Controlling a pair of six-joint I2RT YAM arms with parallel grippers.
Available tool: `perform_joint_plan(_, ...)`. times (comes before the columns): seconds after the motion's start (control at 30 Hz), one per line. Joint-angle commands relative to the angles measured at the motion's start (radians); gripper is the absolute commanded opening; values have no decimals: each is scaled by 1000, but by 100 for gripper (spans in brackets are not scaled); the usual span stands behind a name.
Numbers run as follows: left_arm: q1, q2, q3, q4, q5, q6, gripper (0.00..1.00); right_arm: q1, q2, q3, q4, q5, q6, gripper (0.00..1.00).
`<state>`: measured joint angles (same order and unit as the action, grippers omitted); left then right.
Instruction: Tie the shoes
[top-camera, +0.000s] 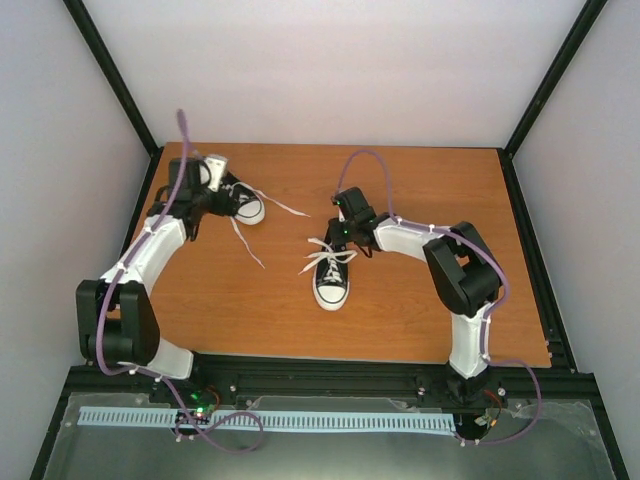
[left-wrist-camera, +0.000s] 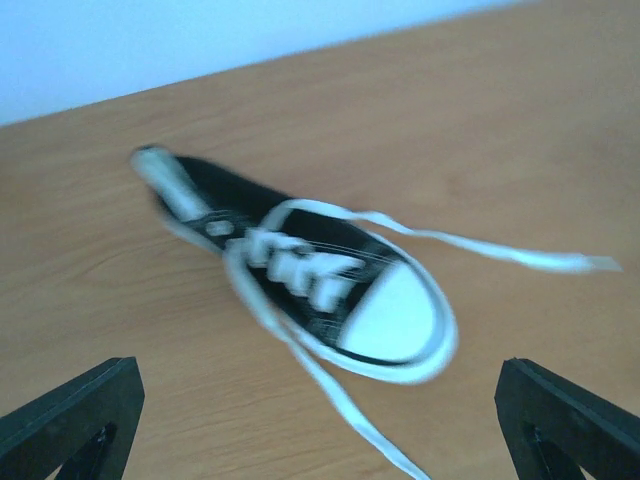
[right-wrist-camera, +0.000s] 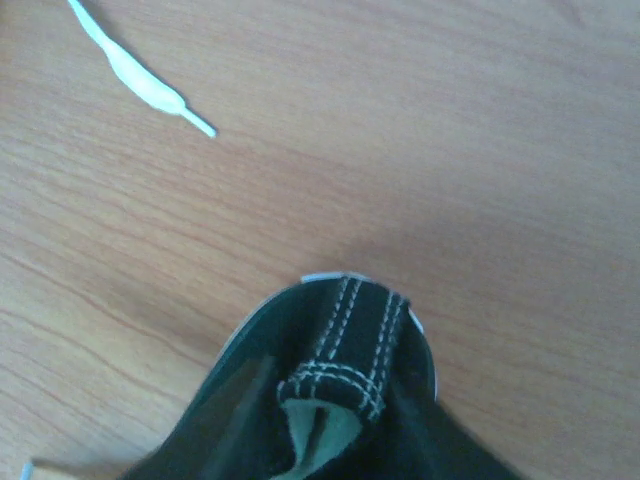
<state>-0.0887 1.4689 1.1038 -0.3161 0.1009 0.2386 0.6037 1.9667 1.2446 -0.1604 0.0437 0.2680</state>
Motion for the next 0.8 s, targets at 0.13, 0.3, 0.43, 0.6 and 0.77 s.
perform_joint_plan(0.13,133,-33,-5,155,-285,-322,100,-122,-204,-68,98,-126,-55,99)
perform_joint_plan(0.3,144,-40,-74,143,-166,-254,100,-305,-485,-270,155,-238,-36,100)
perform_joint_plan(0.43,176,-45,-169,176,-92,-231,100,-451,-700,-462,176,-146,-18,100)
perform_joint_plan(0.6,262,-93,-303,250,23,-224,100,-533,-991,-769,317,29,35,100)
perform_joint_plan(0.77,277,-154,-431,330,67,-210,100,-536,-1035,-875,343,97,71,100)
